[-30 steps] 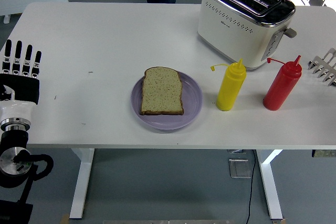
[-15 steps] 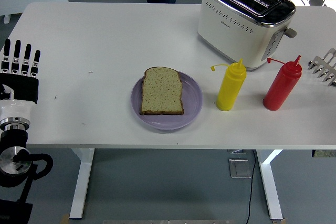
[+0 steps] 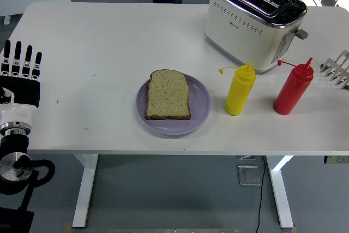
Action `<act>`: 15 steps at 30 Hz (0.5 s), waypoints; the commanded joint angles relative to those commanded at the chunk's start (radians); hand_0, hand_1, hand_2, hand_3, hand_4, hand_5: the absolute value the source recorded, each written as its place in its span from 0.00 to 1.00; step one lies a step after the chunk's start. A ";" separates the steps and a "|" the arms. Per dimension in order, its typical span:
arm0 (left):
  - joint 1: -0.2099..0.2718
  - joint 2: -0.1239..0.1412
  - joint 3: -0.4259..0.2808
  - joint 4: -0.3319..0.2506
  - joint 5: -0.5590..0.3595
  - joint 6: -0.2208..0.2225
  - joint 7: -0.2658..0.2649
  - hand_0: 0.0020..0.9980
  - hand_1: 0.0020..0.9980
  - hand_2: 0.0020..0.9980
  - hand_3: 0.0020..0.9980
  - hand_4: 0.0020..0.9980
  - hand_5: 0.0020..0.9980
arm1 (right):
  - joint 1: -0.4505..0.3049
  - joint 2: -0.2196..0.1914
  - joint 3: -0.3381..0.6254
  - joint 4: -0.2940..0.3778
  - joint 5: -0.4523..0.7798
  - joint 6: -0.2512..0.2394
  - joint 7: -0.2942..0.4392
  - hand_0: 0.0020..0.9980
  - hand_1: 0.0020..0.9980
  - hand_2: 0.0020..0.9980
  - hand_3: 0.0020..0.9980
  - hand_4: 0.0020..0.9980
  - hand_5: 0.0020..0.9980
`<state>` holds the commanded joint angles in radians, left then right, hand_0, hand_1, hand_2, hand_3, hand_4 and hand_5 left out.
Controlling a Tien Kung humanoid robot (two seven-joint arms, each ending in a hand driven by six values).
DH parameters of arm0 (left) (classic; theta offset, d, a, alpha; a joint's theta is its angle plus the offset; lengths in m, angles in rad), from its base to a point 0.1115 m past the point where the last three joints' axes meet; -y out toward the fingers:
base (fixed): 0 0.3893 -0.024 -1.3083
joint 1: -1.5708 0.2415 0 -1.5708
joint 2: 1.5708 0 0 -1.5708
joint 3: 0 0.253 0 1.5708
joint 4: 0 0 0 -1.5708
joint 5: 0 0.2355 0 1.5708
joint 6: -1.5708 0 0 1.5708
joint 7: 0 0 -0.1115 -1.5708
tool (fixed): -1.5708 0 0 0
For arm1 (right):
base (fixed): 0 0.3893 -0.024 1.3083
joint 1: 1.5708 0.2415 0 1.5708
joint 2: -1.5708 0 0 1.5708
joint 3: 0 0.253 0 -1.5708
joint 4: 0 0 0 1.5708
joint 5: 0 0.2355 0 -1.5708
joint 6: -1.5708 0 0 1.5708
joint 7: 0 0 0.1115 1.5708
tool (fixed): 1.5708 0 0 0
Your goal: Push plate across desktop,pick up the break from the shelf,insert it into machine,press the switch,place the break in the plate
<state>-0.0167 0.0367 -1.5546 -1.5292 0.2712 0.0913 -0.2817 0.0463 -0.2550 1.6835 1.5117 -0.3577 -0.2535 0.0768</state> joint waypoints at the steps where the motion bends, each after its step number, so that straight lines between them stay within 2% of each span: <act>1: 0.000 0.000 0.000 0.000 0.000 0.000 0.000 0.87 0.88 0.88 0.78 0.53 1.00 | 0.000 0.000 0.000 0.000 0.000 0.000 0.000 0.80 0.74 0.76 0.75 0.49 0.44; 15: 0.000 0.000 0.000 -0.002 0.000 0.000 0.000 0.87 0.88 0.88 0.78 0.53 1.00 | 0.002 -0.001 0.001 0.002 0.004 0.002 -0.002 0.80 0.74 0.76 0.75 0.48 0.43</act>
<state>-0.0171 0.0366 -1.5549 -1.5312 0.2715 0.0913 -0.2819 0.0483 -0.2555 1.6846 1.5137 -0.3536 -0.2517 0.0746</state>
